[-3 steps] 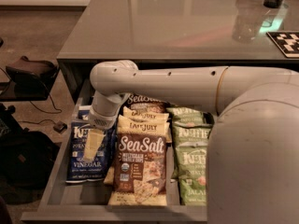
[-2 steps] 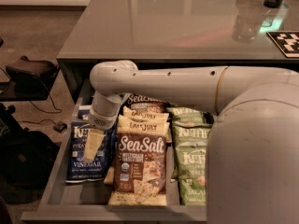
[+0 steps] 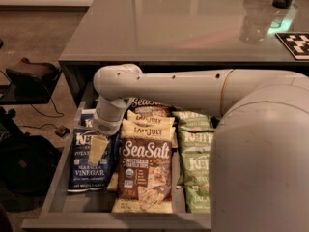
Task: Pick blue chip bag from top drawer and place on counter
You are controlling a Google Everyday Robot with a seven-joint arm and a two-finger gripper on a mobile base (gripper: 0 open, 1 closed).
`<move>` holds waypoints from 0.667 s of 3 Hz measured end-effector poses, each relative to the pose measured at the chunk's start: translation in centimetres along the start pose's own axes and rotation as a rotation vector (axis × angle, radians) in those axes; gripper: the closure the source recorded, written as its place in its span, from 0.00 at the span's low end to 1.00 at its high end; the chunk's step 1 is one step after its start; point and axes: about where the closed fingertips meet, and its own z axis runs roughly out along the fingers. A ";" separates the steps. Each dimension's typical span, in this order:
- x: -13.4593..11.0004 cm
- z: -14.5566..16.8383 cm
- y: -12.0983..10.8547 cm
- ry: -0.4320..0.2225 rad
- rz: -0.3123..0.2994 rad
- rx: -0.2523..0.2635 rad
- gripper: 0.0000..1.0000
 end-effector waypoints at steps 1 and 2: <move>0.1 0.1 0.0 0.002 0.002 0.000 0.41; 0.3 0.1 0.0 0.003 0.007 0.002 0.64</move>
Offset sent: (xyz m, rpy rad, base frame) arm 0.0018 -0.0072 -0.0031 -0.0066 -0.0041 -0.0269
